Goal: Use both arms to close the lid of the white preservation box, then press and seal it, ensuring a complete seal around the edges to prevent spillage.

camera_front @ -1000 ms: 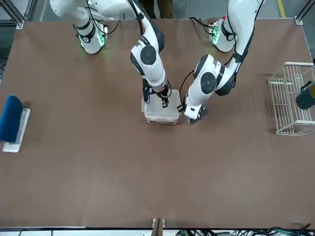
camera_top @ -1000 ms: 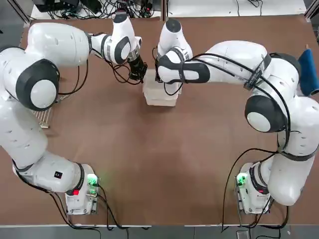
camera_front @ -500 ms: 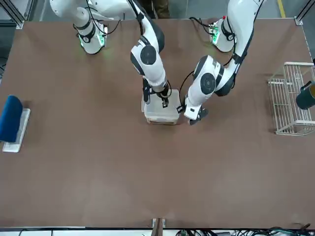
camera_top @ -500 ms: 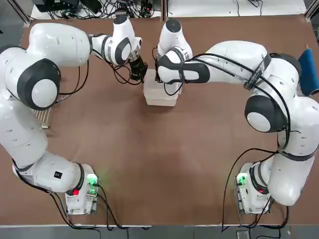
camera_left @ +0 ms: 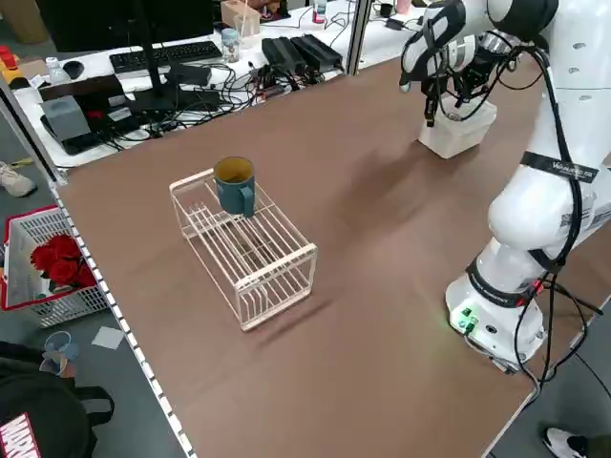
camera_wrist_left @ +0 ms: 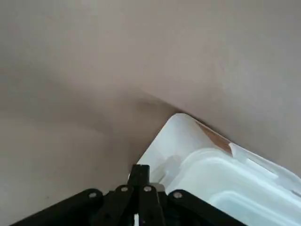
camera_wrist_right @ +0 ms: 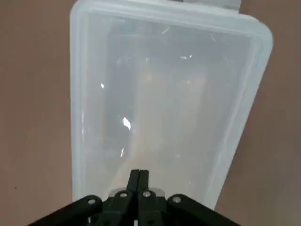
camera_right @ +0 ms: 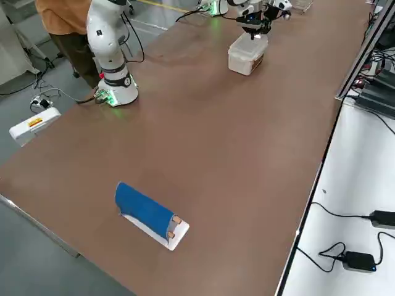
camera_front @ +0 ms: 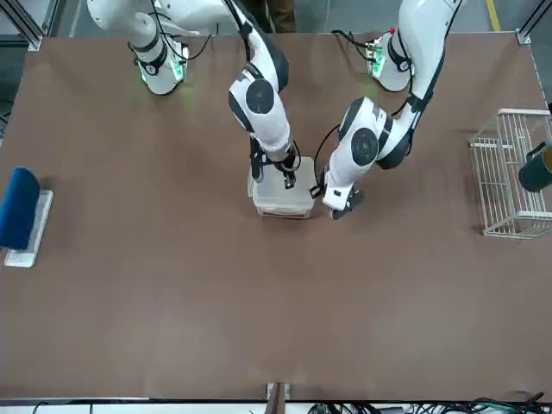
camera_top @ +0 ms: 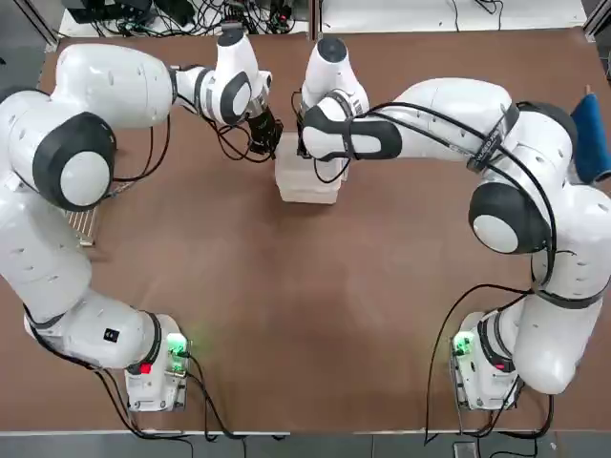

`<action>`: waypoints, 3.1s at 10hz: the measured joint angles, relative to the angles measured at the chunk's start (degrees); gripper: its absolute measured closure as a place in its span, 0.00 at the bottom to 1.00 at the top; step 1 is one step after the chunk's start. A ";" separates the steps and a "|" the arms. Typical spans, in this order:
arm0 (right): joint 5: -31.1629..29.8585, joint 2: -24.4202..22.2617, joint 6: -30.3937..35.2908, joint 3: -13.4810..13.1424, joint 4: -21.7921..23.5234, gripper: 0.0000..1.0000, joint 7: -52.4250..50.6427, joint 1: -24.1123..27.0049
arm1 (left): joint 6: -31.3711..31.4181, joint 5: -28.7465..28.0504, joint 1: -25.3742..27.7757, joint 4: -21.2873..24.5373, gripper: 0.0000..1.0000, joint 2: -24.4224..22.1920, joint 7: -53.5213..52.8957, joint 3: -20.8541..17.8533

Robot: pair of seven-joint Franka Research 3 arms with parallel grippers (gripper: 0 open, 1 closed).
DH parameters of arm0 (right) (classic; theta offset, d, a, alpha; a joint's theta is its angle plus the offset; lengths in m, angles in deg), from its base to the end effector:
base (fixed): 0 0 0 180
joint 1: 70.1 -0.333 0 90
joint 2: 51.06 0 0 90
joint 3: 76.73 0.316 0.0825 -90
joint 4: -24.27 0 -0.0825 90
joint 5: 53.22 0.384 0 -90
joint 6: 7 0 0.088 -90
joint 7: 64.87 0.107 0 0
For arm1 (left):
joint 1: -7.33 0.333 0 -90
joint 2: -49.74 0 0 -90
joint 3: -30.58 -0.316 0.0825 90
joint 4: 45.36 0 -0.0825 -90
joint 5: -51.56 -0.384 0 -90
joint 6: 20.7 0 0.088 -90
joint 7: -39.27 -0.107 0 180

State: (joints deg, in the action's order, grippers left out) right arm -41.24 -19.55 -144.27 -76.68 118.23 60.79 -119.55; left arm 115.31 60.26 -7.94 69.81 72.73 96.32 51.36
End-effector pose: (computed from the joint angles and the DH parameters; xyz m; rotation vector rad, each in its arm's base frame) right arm 0.4562 0.5365 0.3170 -2.1691 1.9581 0.2185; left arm 0.4903 -0.3508 0.2656 2.8806 0.7396 -0.2832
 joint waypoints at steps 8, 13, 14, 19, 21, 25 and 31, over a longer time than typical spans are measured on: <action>0.00 0.00 0.00 0.03 0.00 0.99 0.00 0.00 | 0.35 0.00 -0.01 0.01 0.99 0.07 0.95 -0.02; 0.00 0.01 0.00 0.04 0.00 0.99 0.00 0.00 | 1.13 0.00 -0.30 0.12 0.99 0.34 1.80 -0.04; 0.00 0.01 0.00 0.05 0.00 0.99 0.00 0.00 | 1.17 0.00 -0.30 0.12 0.99 0.38 1.84 -0.04; 0.00 0.02 0.00 0.06 0.00 0.99 0.00 0.00 | 1.35 0.42 -0.30 0.14 0.99 0.46 2.51 -0.11; 0.00 0.02 0.00 0.06 0.00 0.99 0.00 0.00 | 1.40 0.47 -0.30 0.15 0.99 0.47 2.53 -0.11; 0.00 0.02 0.00 0.07 0.00 0.99 0.00 0.00 | 1.42 1.39 -0.29 0.18 0.99 0.49 2.54 -0.27; 0.00 0.02 0.02 0.08 0.00 0.99 0.00 0.00 | 1.43 2.04 -0.30 0.19 0.99 0.50 2.54 -0.36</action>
State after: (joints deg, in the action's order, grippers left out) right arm -41.24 -19.53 -144.25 -76.60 118.23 60.79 -119.55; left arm 116.74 62.30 -8.23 70.00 73.23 98.86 51.00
